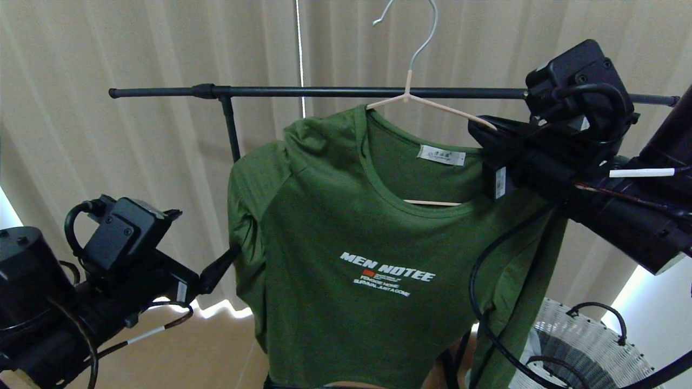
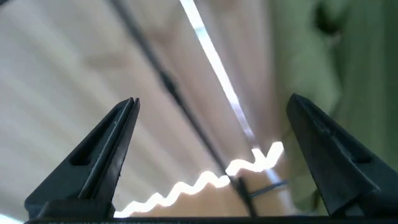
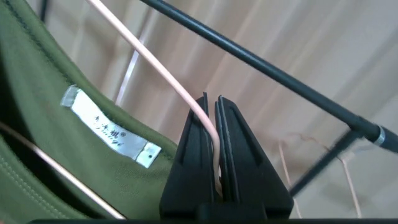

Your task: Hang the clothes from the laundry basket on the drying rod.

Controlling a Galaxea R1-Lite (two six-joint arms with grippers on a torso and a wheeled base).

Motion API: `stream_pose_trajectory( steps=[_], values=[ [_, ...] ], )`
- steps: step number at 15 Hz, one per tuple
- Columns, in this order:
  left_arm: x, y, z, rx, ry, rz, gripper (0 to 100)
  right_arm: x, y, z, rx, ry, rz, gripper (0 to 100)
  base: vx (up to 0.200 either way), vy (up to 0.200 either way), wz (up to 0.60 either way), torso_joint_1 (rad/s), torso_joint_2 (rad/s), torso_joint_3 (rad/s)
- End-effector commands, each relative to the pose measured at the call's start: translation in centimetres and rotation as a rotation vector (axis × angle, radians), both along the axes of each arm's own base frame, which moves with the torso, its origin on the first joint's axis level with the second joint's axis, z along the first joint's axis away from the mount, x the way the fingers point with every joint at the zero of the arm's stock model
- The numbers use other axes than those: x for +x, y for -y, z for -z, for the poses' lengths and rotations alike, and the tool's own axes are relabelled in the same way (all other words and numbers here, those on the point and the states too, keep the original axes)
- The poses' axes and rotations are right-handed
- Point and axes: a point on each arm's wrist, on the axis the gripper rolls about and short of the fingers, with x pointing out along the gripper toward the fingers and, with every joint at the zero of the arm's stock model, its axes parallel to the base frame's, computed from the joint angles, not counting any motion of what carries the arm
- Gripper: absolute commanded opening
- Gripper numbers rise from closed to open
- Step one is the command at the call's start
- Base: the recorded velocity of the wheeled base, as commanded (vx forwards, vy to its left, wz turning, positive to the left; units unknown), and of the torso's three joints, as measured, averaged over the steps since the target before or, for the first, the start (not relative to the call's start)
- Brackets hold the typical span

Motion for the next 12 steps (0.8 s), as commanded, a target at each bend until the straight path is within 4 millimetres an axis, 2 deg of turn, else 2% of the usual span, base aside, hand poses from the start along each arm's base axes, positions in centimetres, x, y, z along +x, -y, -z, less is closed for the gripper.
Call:
stream_pose_trajectory(
  steps=[1, 5, 6, 9, 12],
  values=[
    [0.8, 0.2, 0.3, -0.011, -0.019, 0.016, 100, -0.2, -0.2, -0.2, 0.006, 0.008, -0.016, 0, 0.0, 0.0, 0.0, 0.0, 0.0, 0.0],
    [1.5, 0.4, 0.3, -0.027, -0.024, 0.014, 100, -0.4, -0.3, -0.5, 0.024, 0.036, -0.026, 0, 0.0, 0.0, 0.0, 0.0, 0.0, 0.0],
    [1.5, 0.4, 0.3, -0.028, -0.024, 0.016, 0, -0.4, -0.3, -0.5, 0.024, 0.036, -0.026, 0, 0.0, 0.0, 0.0, 0.0, 0.0, 0.0],
    [1.5, 0.3, 0.1, -0.026, -0.017, 0.009, 0, -0.4, -0.2, -0.4, 0.023, 0.035, -0.025, 0, 0.0, 0.0, 0.0, 0.0, 0.0, 0.0],
    [1.1, -2.1, 0.6, -0.043, 0.013, -0.091, 0, -0.2, 0.6, -0.7, 0.031, 0.043, 0.01, 0, 0.0, 0.0, 0.0, 0.0, 0.0, 0.0]
  ],
)
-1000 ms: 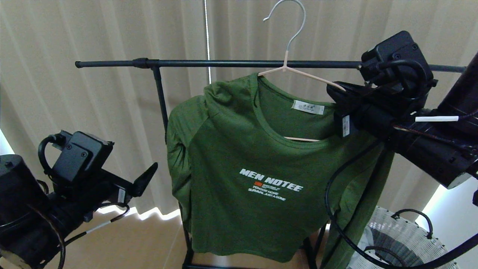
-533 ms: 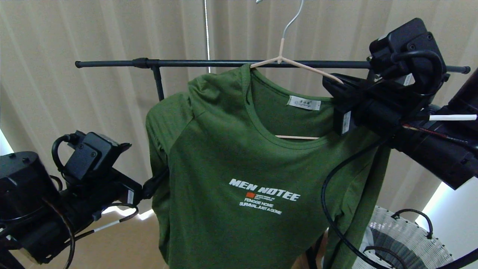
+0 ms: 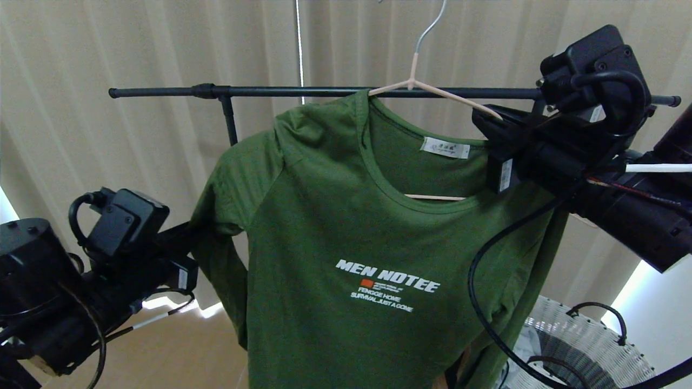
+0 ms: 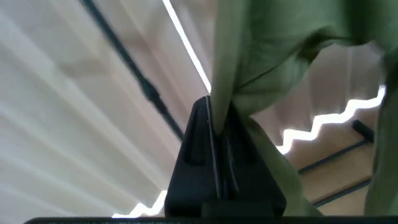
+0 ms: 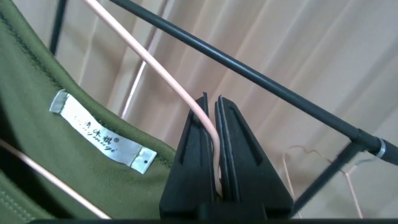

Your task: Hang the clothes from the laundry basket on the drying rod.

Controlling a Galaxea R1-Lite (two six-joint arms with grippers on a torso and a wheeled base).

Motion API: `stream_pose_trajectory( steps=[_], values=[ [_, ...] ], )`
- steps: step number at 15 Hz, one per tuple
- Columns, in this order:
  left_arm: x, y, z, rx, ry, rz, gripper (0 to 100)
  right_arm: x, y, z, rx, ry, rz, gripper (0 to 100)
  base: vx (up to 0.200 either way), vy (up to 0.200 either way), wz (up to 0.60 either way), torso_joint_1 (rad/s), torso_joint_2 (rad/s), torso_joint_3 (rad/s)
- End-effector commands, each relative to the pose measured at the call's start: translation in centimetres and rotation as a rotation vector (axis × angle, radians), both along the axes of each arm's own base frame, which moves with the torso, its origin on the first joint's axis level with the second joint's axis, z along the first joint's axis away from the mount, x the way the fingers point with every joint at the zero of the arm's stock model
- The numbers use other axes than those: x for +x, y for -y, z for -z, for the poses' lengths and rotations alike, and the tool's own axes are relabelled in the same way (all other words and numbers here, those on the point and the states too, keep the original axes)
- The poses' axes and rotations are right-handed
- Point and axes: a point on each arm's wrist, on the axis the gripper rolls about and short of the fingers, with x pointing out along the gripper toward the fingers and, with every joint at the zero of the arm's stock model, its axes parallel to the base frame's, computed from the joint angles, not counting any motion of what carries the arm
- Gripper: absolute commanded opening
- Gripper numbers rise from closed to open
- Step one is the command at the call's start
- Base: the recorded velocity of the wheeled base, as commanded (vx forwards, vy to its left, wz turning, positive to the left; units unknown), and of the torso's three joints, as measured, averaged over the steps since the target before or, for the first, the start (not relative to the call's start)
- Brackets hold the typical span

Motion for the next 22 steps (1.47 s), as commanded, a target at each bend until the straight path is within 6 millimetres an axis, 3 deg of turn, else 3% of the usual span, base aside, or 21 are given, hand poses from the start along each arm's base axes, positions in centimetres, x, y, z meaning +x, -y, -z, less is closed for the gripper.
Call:
stream_pose_trajectory(
  steps=[1, 4, 10, 14, 18, 19, 22],
  values=[
    [-0.6, -2.2, 1.0, -0.06, 0.004, -0.089, 0, 0.3, 0.9, -0.2, 0.003, 0.006, 0.034, 0, 0.0, 0.0, 0.0, 0.0, 0.0, 0.0],
    [1.0, -2.3, -0.2, -0.256, 0.094, -0.079, 0, 0.9, 2.4, 0.0, -0.005, -0.004, 0.097, 0, 0.0, 0.0, 0.0, 0.0, 0.0, 0.0],
    [0.7, -3.8, -1.4, -0.258, 0.154, -0.135, 0, 1.4, 5.0, -0.2, -0.028, 0.008, 0.199, 0, 0.0, 0.0, 0.0, 0.0, 0.0, 0.0],
    [0.6, -1.8, -1.1, -0.287, 0.12, -0.041, 0, 0.9, 5.5, -0.4, -0.045, -0.001, 0.211, 0, 0.0, 0.0, 0.0, 0.0, 0.0, 0.0],
    [-0.2, -1.5, -1.3, -0.33, 0.114, -0.018, 0, 0.4, 5.7, -0.6, -0.049, -0.009, 0.211, 0, 0.0, 0.0, 0.0, 0.0, 0.0, 0.0],
    [-0.4, -1.4, -1.3, -0.326, 0.106, -0.01, 100, 0.4, 5.7, -0.6, -0.049, -0.007, 0.213, 0, 0.0, 0.0, 0.0, 0.0, 0.0, 0.0],
    [-0.9, -1.4, -1.6, -0.326, 0.083, 0.039, 100, 0.4, 5.8, -0.7, -0.045, -0.006, 0.226, 0, 0.0, 0.0, 0.0, 0.0, 0.0, 0.0]
  ],
)
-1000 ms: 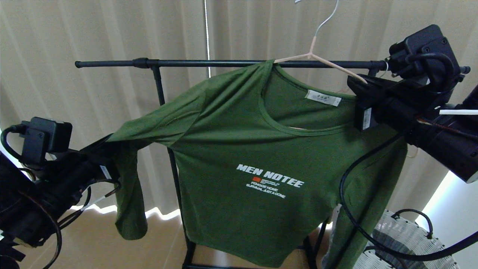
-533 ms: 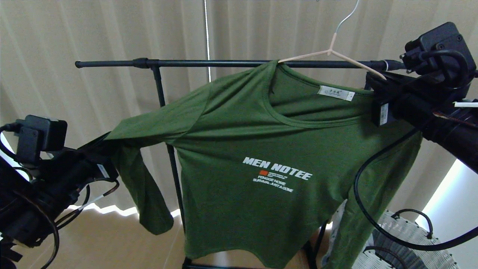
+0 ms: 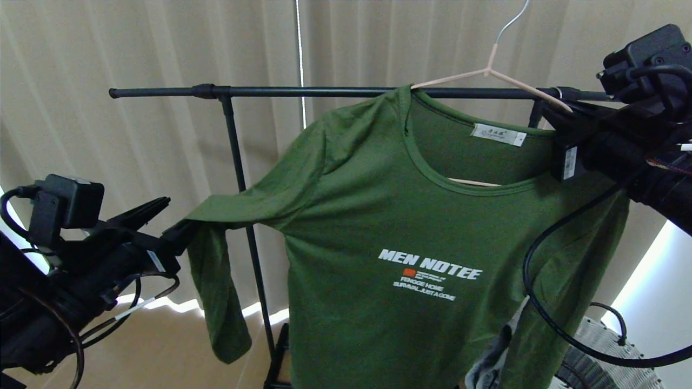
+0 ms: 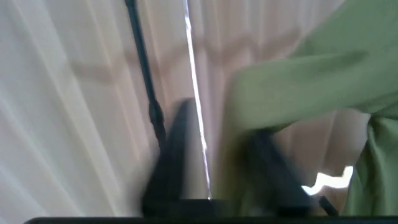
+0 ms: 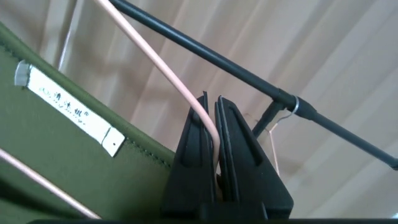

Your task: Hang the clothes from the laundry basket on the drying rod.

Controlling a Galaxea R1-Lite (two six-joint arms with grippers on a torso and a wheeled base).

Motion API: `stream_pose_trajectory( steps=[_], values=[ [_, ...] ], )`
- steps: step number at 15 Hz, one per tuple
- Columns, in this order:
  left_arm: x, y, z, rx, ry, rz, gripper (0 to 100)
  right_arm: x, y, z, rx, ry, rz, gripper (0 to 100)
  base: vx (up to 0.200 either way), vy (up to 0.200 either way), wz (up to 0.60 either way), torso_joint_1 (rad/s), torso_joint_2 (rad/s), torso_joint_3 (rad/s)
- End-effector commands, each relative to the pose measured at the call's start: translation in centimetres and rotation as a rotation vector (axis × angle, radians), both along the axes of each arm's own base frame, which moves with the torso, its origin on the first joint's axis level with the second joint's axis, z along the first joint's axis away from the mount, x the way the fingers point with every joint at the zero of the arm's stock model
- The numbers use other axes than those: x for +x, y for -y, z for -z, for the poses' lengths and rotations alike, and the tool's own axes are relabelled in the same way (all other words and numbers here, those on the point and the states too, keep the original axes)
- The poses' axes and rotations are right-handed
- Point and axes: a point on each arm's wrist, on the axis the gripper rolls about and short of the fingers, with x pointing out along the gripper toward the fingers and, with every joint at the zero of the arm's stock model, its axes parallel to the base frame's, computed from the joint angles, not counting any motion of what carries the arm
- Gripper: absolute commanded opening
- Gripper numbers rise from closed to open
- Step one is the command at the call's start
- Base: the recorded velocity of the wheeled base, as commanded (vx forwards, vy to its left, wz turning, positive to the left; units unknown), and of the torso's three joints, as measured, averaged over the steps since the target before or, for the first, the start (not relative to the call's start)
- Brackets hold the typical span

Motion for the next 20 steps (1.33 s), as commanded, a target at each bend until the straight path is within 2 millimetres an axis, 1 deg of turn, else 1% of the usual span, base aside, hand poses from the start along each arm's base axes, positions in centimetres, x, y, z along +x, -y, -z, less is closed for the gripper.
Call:
stream_pose_trajectory(
  steps=[1, 2, 4, 7, 8, 9, 10, 11, 13, 16, 20],
  values=[
    [-0.6, -0.1, -0.9, -0.024, 0.034, 0.02, 100, 0.1, 0.2, 0.0, 0.0, -0.001, 0.023, 0, 0.0, 0.0, 0.0, 0.0, 0.0, 0.0],
    [-1.0, -0.1, -1.4, -0.044, 0.049, 0.035, 100, 0.3, 0.6, 0.1, -0.006, -0.02, 0.057, 0, 0.0, 0.0, 0.0, 0.0, 0.0, 0.0],
    [-2.2, -0.2, -2.1, -0.056, 0.061, 0.059, 100, 0.0, 1.2, 0.0, -0.015, -0.054, 0.096, 0, 0.0, 0.0, 0.0, 0.0, 0.0, 0.0],
    [-5.5, 0.2, -4.1, -0.075, 0.023, 0.13, 100, -0.2, 1.8, 0.0, -0.029, -0.087, 0.135, 0, 0.0, 0.0, 0.0, 0.0, 0.0, 0.0],
    [-6.9, 0.4, -4.9, -0.1, -0.021, 0.166, 100, -0.2, 1.8, -0.2, -0.03, -0.088, 0.136, 0, 0.0, 0.0, 0.0, 0.0, 0.0, 0.0],
    [-7.6, 0.5, -5.0, -0.107, -0.051, 0.181, 100, -0.1, 1.7, -0.3, -0.029, -0.087, 0.136, 0, 0.0, 0.0, 0.0, 0.0, 0.0, 0.0],
    [-8.7, 0.6, -4.9, -0.103, -0.093, 0.21, 100, -0.1, 1.8, -0.6, -0.03, -0.09, 0.145, 0, 0.0, 0.0, 0.0, 0.0, 0.0, 0.0],
    [-9.3, 0.6, -4.6, -0.092, -0.124, 0.225, 100, -0.1, 1.8, -0.6, -0.029, -0.096, 0.158, 0, 0.0, 0.0, 0.0, 0.0, 0.0, 0.0],
    [-9.3, 0.7, -4.3, -0.079, -0.169, 0.229, 100, 0.6, 1.8, -0.6, -0.03, -0.103, 0.199, 0, 0.0, 0.0, 0.0, 0.0, 0.0, 0.0],
    [-8.9, 0.7, -4.3, -0.079, -0.176, 0.217, 100, 1.8, 2.1, -0.7, -0.02, -0.106, 0.277, 0, 0.0, 0.0, 0.0, 0.0, 0.0, 0.0],
    [-8.2, 0.7, -4.6, -0.083, -0.152, 0.203, 100, 2.1, 2.6, -0.7, -0.018, -0.106, 0.303, 0, 0.0, 0.0, 0.0, 0.0, 0.0, 0.0]
  ],
)
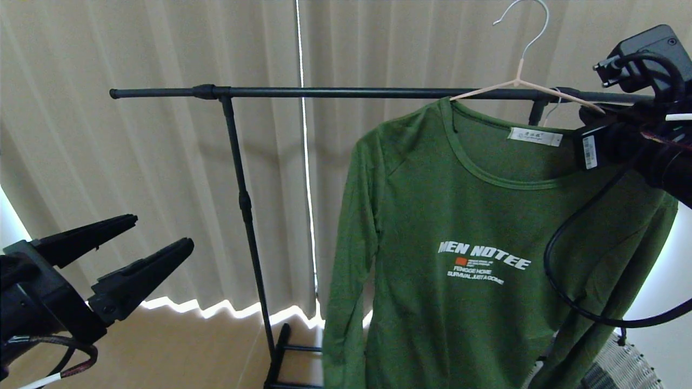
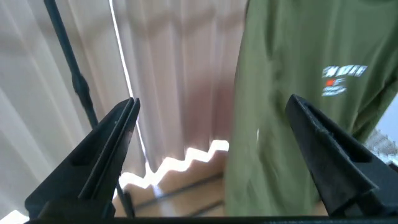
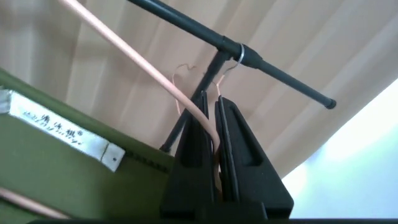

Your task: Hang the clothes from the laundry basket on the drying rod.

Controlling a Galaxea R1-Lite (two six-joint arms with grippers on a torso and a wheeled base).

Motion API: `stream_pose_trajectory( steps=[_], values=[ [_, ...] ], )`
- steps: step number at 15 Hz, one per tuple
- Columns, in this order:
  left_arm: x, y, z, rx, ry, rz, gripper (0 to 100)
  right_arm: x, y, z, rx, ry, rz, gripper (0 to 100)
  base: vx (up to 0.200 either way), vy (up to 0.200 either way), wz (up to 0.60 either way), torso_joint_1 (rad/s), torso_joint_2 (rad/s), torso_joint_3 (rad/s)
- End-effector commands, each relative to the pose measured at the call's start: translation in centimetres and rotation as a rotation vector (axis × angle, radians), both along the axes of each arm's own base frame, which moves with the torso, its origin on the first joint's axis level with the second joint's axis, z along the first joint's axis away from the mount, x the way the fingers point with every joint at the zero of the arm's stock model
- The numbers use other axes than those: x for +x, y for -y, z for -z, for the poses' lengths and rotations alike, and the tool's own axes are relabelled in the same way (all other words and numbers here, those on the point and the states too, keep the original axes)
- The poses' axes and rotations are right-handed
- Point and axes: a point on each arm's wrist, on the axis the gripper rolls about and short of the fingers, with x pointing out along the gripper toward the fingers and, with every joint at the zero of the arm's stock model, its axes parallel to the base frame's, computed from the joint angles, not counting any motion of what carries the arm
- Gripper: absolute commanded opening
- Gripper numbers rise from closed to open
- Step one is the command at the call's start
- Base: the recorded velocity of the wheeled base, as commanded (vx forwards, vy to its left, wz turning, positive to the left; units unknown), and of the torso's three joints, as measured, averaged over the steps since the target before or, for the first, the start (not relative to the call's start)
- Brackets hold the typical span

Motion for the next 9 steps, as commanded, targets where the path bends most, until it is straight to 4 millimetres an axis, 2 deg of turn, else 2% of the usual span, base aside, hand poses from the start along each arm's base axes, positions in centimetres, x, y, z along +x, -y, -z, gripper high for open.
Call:
stream_pose_trajectory(
  steps=[1, 4, 9],
  values=[
    [0.6, 0.0, -0.3, -0.009, 0.012, -0.013, 100, 0.3, 0.2, 0.4, -0.006, -0.019, 0.013, 0, 0.0, 0.0, 0.0, 0.0, 0.0, 0.0],
    [2.2, -0.8, -1.0, -0.07, 0.02, -0.096, 100, -1.1, 0.7, 0.6, -0.059, -0.177, 0.024, 0, 0.0, 0.0, 0.0, 0.0, 0.0, 0.0],
    [2.6, -0.9, -1.1, -0.071, 0.018, -0.106, 100, -0.5, 0.5, 0.8, -0.047, -0.212, 0.039, 0, 0.0, 0.0, 0.0, 0.0, 0.0, 0.0]
  ],
)
